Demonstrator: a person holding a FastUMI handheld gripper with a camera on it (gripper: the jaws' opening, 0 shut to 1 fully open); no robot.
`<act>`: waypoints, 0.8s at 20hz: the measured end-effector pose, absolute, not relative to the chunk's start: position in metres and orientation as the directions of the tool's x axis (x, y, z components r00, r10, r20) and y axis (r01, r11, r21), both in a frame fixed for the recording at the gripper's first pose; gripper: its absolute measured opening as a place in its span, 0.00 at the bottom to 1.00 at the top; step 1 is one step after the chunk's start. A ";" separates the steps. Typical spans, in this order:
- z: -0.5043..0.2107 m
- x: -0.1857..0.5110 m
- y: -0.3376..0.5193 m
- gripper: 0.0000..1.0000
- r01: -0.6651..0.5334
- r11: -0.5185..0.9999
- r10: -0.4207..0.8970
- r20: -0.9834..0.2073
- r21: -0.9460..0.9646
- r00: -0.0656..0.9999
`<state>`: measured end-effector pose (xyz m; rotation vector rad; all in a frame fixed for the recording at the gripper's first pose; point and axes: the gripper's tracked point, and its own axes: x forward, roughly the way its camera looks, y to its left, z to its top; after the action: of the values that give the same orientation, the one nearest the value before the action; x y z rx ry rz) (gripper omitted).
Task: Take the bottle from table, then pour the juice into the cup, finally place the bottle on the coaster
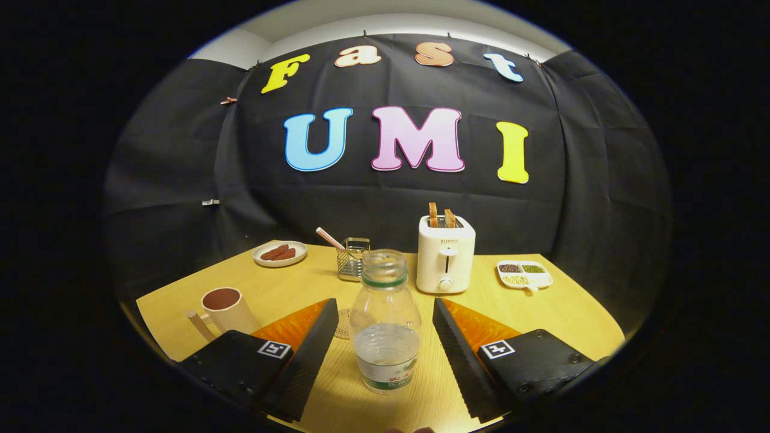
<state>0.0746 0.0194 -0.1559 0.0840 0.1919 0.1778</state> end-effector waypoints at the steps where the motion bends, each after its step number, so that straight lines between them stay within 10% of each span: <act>1: -0.161 0.076 0.019 0.98 -0.164 0.981 0.182 -0.187 0.107 0.965; 16: -0.207 0.090 0.028 0.91 -0.132 0.980 0.162 -0.218 0.147 0.963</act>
<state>0.0900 0.0283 -0.2073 0.1318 0.2309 0.1490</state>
